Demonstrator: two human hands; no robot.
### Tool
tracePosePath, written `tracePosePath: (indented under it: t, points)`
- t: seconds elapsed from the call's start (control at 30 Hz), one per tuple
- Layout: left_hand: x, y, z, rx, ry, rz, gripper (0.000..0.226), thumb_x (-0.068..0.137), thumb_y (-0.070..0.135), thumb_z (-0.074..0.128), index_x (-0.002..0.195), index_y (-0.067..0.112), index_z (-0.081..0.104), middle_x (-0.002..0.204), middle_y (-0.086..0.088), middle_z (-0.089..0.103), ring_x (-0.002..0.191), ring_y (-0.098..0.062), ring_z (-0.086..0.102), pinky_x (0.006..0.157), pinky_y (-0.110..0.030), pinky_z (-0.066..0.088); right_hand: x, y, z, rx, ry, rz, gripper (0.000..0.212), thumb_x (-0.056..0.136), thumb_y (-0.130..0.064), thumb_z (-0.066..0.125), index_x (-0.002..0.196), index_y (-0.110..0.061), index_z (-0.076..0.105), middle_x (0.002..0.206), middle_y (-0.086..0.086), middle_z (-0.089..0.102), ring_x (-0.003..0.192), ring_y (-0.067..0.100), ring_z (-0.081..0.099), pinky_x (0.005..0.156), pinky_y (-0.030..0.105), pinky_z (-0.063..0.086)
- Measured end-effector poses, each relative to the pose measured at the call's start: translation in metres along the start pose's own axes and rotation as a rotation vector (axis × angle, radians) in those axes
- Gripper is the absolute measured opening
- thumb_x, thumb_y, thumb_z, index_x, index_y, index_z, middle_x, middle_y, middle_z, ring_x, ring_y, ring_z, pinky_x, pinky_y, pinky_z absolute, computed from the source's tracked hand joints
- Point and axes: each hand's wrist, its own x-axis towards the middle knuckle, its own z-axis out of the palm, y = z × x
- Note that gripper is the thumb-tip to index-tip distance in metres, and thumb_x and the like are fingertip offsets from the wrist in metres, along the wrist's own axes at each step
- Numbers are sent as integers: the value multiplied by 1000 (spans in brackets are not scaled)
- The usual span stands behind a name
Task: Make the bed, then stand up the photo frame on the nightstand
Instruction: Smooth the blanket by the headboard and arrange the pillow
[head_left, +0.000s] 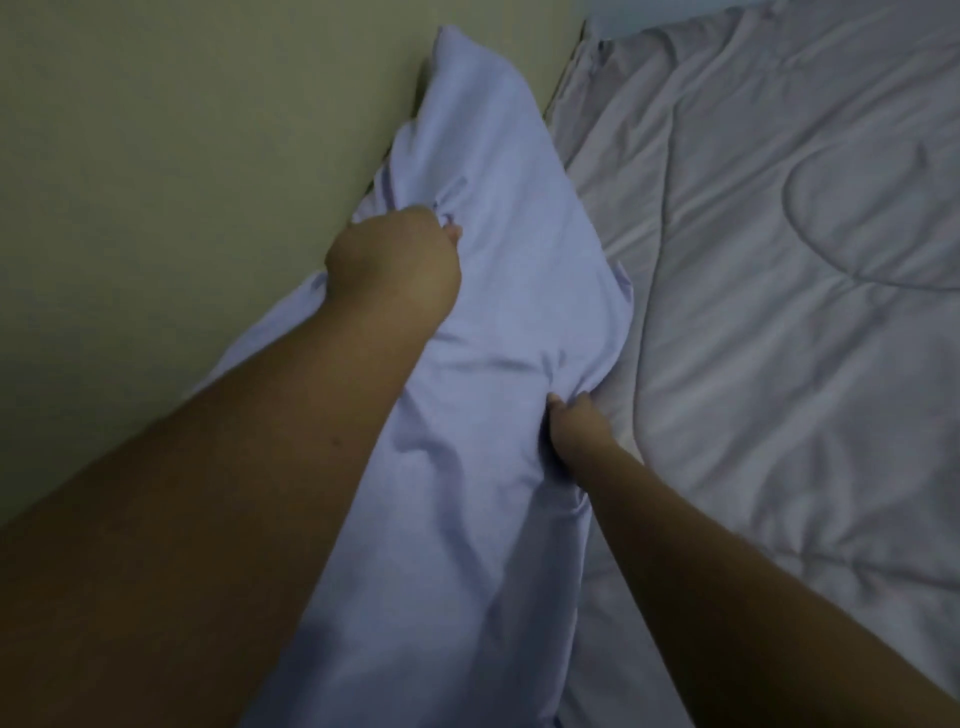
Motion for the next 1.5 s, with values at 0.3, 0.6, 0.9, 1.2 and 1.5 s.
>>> tracePosePath:
  t: [0.3,0.6,0.9,1.2,1.5]
  points:
    - [-4,36,-12,534,111,421,66,99,43,33,152,18,1,160,-16,1,146,-40,4,116,-52,11,-47,-55,14,111,359,-516,54,100,-37,29,149,-15,21,158,0,18,143,13,17,117,29,9]
    - [-44,21,39,862,-119,535,60,101,45,11,152,17,-4,162,-9,-9,149,-29,-7,116,-54,-8,-36,37,20,24,117,-167,46,102,-26,30,134,6,38,144,24,38,135,31,33,113,36,23]
    - [-136,7,35,643,-149,359,63,100,47,11,151,20,-13,161,-3,-14,149,-26,-11,118,-48,-11,-78,45,-32,-130,66,-245,52,101,-33,29,136,5,37,141,24,43,129,36,40,109,41,30]
    - [-319,-8,30,216,-174,-92,67,99,46,26,152,22,-6,162,2,-5,150,-22,-1,120,-41,-3,-195,80,-58,-464,-179,-572,47,103,-30,24,129,3,44,138,21,46,128,34,42,104,38,31]
    - [-541,-58,53,-159,-250,-809,70,97,45,32,153,18,-1,163,0,0,150,-24,1,121,-41,3,-348,141,21,-736,-488,-987,44,103,-30,30,114,0,60,114,24,65,107,39,57,87,37,37]
